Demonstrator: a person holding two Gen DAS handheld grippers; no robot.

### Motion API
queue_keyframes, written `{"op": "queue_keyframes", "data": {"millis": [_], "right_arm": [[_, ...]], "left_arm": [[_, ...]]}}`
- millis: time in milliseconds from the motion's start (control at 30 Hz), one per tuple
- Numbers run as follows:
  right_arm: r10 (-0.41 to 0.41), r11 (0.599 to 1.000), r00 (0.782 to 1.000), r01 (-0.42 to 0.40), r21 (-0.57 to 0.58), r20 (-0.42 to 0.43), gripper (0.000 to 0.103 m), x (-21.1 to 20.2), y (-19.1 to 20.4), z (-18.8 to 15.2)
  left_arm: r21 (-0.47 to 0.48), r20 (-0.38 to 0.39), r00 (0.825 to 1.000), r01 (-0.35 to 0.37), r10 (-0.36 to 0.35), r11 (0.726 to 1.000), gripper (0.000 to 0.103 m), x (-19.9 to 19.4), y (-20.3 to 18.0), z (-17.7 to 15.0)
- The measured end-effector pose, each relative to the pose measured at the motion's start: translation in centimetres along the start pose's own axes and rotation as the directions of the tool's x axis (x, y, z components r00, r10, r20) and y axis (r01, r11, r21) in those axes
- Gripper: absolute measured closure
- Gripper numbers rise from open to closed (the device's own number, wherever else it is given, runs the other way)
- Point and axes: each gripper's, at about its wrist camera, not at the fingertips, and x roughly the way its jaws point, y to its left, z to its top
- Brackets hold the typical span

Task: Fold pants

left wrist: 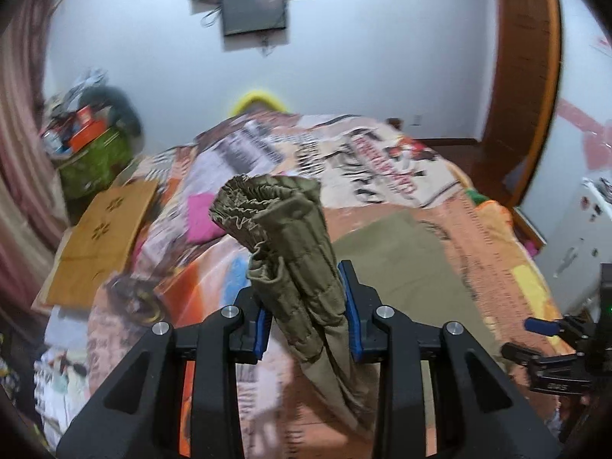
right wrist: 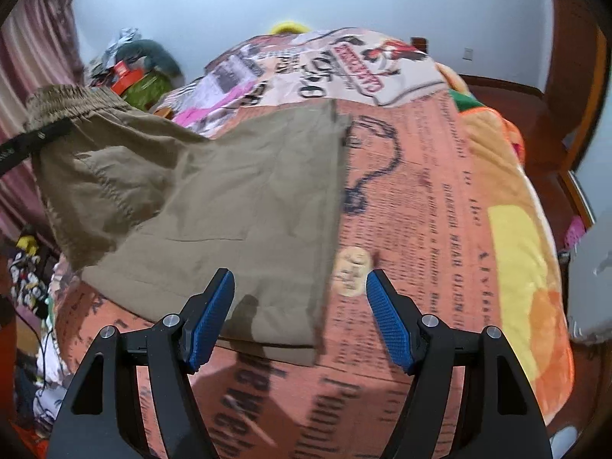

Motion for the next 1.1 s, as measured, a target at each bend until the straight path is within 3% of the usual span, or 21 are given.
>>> {"op": "queue_keyframes", "data": {"millis": [200, 533, 833, 1100], "right_arm": [[-0.012, 0.999, 0.998, 0.015, 0.049, -0.066, 0.035, 1.4, -2.0, -1.7], [0.005, 0.999, 0.998, -0.003, 0.042, -0.061, 0.035, 1.6, -2.3, -1.8], [0.023, 0.998, 0.998, -0.020, 0.053, -0.060, 0.035, 1.8, -2.6, -1.9], [0.028, 0.998, 0.998, -0.025, 0.055, -0.061, 0.035, 2.0, -2.7, -1.8]], "left_arm": [[0.060, 0.009, 0.997, 0.076, -0.077, 0.995, 0.070, 0.1, -3.7, 1.0], [0.102, -0.053, 0.973, 0.228, -0.224, 0.968, 0.073, 1.4, -9.0, 1.3], [0.060, -0.168, 0.930, 0.341, -0.327, 0.938, 0.075, 3.9, -12.0, 0.3], [0.091, -0.255, 0.903, 0.378, -0.346, 0.921, 0.075, 5.6, -14.5, -1.4]]}}
